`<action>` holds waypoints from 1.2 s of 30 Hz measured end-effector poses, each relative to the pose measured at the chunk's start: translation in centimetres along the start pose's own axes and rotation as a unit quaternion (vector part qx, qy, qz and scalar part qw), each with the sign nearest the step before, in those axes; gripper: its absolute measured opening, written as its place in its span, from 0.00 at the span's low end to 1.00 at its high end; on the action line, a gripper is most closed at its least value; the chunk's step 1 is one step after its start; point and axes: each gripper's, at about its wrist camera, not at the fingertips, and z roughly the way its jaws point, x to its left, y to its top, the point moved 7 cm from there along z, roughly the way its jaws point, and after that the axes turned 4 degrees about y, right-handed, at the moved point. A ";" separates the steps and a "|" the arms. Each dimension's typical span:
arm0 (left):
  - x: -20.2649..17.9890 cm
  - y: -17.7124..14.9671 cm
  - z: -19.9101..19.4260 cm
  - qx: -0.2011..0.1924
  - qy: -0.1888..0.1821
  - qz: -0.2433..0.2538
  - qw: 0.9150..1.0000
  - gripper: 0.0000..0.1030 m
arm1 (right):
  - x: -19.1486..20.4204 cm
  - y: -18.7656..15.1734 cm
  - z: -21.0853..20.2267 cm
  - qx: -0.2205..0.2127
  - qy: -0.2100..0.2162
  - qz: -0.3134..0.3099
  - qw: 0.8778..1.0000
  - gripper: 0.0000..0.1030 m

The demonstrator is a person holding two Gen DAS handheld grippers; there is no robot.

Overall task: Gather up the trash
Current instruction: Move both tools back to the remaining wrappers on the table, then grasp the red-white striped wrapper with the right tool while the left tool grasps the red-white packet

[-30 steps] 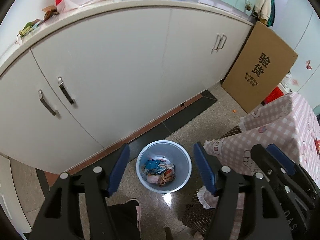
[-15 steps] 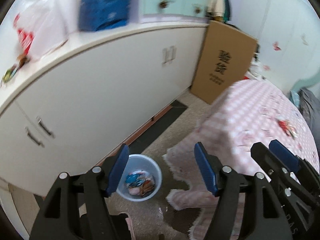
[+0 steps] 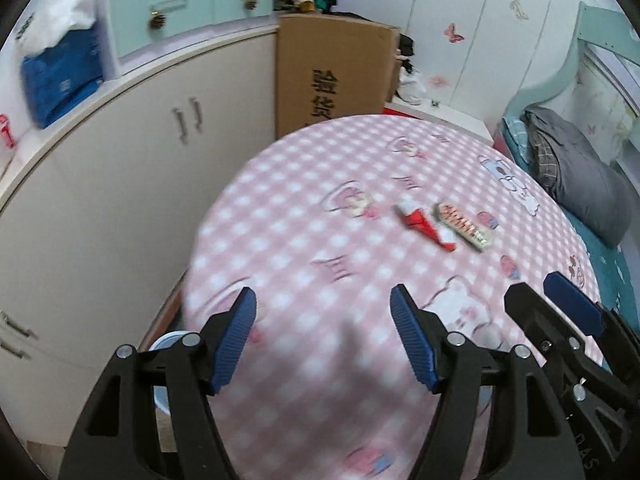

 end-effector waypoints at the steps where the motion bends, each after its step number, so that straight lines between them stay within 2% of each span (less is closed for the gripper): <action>1: -0.7 0.4 0.6 0.000 0.003 0.000 1.000 0.66 | -1.1 0.2 0.5 0.005 -0.007 0.000 1.000 0.51; 9: -2.7 2.8 4.8 0.011 0.010 -0.014 1.000 0.66 | -5.0 1.5 4.6 0.033 -0.022 -0.020 0.999 0.56; 13: -3.5 3.6 6.2 0.006 0.009 -0.012 1.000 0.66 | -5.6 2.1 7.1 0.050 -0.020 -0.036 0.998 0.57; 20: -3.3 4.6 7.7 0.000 0.030 -0.015 0.999 0.66 | -6.2 2.7 10.5 0.082 -0.016 -0.063 0.994 0.57; 22: -3.3 4.9 7.8 -0.005 0.022 -0.018 1.000 0.67 | -6.1 2.4 11.3 0.094 -0.011 -0.072 0.993 0.57; 24: -3.7 5.0 8.0 -0.003 0.015 -0.016 1.000 0.67 | -5.9 2.0 11.9 0.107 -0.004 -0.083 0.991 0.55; 26: -4.6 5.0 8.3 -0.006 0.005 -0.008 1.000 0.68 | -5.7 2.0 11.8 0.100 -0.012 -0.096 0.990 0.34; 28: -5.6 4.9 8.7 -0.003 0.000 0.005 1.000 0.68 | -6.1 2.0 11.5 0.097 -0.008 -0.085 0.992 0.23; 36: -8.6 5.0 10.1 0.022 -0.043 0.009 0.999 0.68 | -9.2 2.1 10.7 0.083 -0.038 -0.044 0.995 0.20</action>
